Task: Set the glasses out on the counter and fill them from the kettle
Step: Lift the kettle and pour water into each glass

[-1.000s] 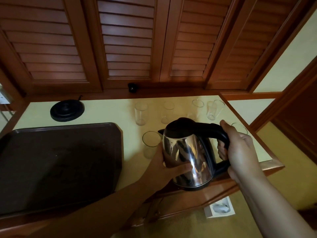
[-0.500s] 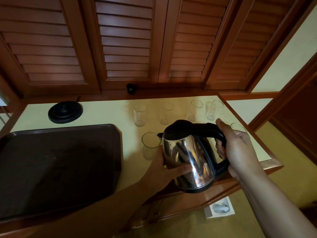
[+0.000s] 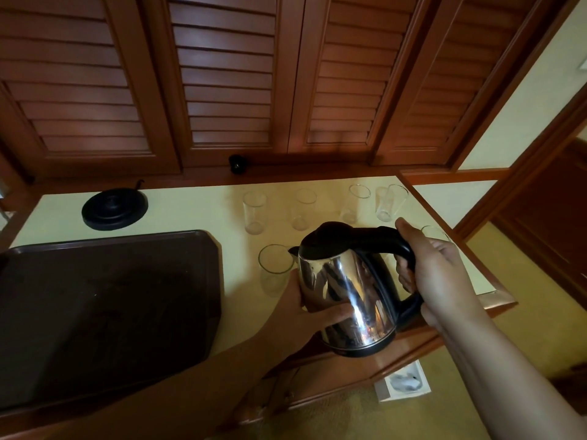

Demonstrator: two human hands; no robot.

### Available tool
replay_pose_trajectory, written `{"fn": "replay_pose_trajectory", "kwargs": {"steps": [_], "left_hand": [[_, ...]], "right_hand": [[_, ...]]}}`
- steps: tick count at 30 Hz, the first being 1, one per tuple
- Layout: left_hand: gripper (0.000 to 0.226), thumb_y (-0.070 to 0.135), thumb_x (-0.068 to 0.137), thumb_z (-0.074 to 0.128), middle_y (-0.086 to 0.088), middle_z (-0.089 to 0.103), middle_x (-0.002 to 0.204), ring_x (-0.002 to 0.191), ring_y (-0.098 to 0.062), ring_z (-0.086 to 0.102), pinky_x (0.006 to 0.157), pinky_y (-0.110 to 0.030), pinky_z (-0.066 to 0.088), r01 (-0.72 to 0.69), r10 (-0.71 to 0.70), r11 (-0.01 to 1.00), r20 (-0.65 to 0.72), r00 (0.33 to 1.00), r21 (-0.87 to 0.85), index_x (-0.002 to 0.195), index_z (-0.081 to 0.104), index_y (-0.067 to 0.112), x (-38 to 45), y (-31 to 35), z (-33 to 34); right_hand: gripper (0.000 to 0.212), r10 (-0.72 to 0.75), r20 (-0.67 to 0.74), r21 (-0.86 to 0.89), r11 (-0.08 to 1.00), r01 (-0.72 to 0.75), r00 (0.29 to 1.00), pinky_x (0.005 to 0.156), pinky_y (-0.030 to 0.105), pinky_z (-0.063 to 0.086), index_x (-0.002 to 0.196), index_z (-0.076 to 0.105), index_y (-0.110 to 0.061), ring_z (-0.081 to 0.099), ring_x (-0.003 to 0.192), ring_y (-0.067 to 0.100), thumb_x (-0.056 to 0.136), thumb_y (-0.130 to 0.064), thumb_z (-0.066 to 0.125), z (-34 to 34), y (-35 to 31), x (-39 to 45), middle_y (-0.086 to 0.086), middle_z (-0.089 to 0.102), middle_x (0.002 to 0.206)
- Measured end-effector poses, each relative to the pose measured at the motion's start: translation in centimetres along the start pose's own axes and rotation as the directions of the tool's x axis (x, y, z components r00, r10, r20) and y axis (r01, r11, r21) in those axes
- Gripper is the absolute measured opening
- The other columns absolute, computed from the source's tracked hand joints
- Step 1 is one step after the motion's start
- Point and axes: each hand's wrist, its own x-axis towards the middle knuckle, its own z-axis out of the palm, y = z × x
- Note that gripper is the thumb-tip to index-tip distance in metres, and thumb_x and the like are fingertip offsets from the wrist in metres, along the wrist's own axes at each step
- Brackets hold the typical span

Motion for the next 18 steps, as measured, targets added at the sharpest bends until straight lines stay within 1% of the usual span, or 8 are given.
{"fn": "replay_pose_trajectory", "kwargs": {"steps": [2, 4, 5, 8, 10, 15, 18], "left_hand": [[0.092, 0.036, 0.07, 0.097, -0.003, 0.065, 0.149, 0.138, -0.022, 0.064, 0.112, -0.055, 0.055, 0.0, 0.0, 1.0, 0.006, 1.0, -0.003, 0.147, 0.049, 0.023, -0.03, -0.07, 0.02], [0.088, 0.032, 0.071, 0.095, -0.002, 0.066, 0.147, 0.136, -0.022, 0.065, 0.11, -0.048, 0.058, -0.006, 0.006, 1.0, 0.011, 1.0, -0.006, 0.146, 0.049, 0.022, -0.11, -0.09, 0.1], [0.088, 0.031, 0.072, 0.094, -0.002, 0.067, 0.147, 0.136, -0.022, 0.065, 0.11, -0.048, 0.058, -0.006, 0.006, 1.0, 0.012, 1.0, -0.008, 0.146, 0.049, 0.022, -0.15, -0.08, 0.14], [0.09, 0.028, 0.074, 0.095, -0.003, 0.064, 0.15, 0.139, -0.024, 0.063, 0.114, -0.057, 0.054, -0.008, 0.009, 1.0, 0.016, 1.0, -0.014, 0.15, 0.047, 0.022, -0.21, -0.21, 0.19], [0.089, 0.028, 0.073, 0.095, -0.002, 0.065, 0.149, 0.139, -0.024, 0.063, 0.114, -0.059, 0.053, -0.004, 0.004, 1.0, 0.011, 1.0, -0.009, 0.149, 0.047, 0.023, -0.26, -0.21, 0.27], [0.089, 0.028, 0.072, 0.095, -0.001, 0.066, 0.149, 0.138, -0.022, 0.064, 0.114, -0.059, 0.052, -0.005, 0.005, 1.0, -0.002, 1.0, -0.019, 0.148, 0.048, 0.024, -0.37, -0.19, 0.41], [0.088, 0.028, 0.073, 0.094, -0.003, 0.067, 0.147, 0.136, -0.023, 0.065, 0.113, -0.059, 0.053, -0.006, 0.006, 1.0, 0.007, 1.0, -0.023, 0.148, 0.048, 0.021, -0.36, -0.08, 0.44]], "right_hand": [[0.056, -0.001, 0.002, -0.002, 1.0, 0.001, 1.0, 0.043, 0.017, 0.036, 0.056, 0.052, -0.007, 0.035, 0.037, 0.011, 0.102, -0.037, 0.06, -0.03, -0.08, -0.08, -0.001, 0.041, 0.041], [0.055, 0.005, 0.005, -0.002, 1.0, -0.005, 1.0, 0.043, 0.016, 0.037, 0.056, 0.052, -0.007, 0.035, 0.036, 0.011, 0.102, -0.037, 0.06, -0.06, -0.1, -0.15, -0.001, 0.042, 0.041], [0.056, 0.006, 0.005, -0.004, 1.0, -0.005, 1.0, 0.043, 0.016, 0.037, 0.057, 0.052, -0.007, 0.036, 0.036, 0.011, 0.102, -0.037, 0.06, -0.08, -0.08, -0.19, 0.0, 0.042, 0.041], [0.056, 0.01, 0.005, -0.014, 1.0, -0.01, 1.0, 0.044, 0.016, 0.037, 0.057, 0.052, -0.006, 0.036, 0.037, 0.011, 0.102, -0.038, 0.061, -0.13, -0.03, -0.21, 0.0, 0.042, 0.042], [0.056, 0.013, 0.002, -0.02, 1.0, -0.013, 1.0, 0.044, 0.017, 0.037, 0.057, 0.053, -0.006, 0.037, 0.037, 0.012, 0.102, -0.038, 0.061, -0.14, -0.07, -0.21, 0.001, 0.042, 0.042], [0.056, 0.001, 0.01, -0.041, 0.999, -0.001, 1.0, 0.044, 0.017, 0.037, 0.059, 0.053, -0.004, 0.036, 0.037, 0.013, 0.103, -0.038, 0.06, -0.16, -0.34, -0.26, 0.002, 0.042, 0.042], [0.056, 0.015, 0.011, -0.037, 0.999, -0.014, 1.0, 0.044, 0.017, 0.036, 0.056, 0.053, -0.008, 0.037, 0.037, 0.011, 0.102, -0.039, 0.06, -0.19, -0.45, -0.27, 0.001, 0.042, 0.043]]}}
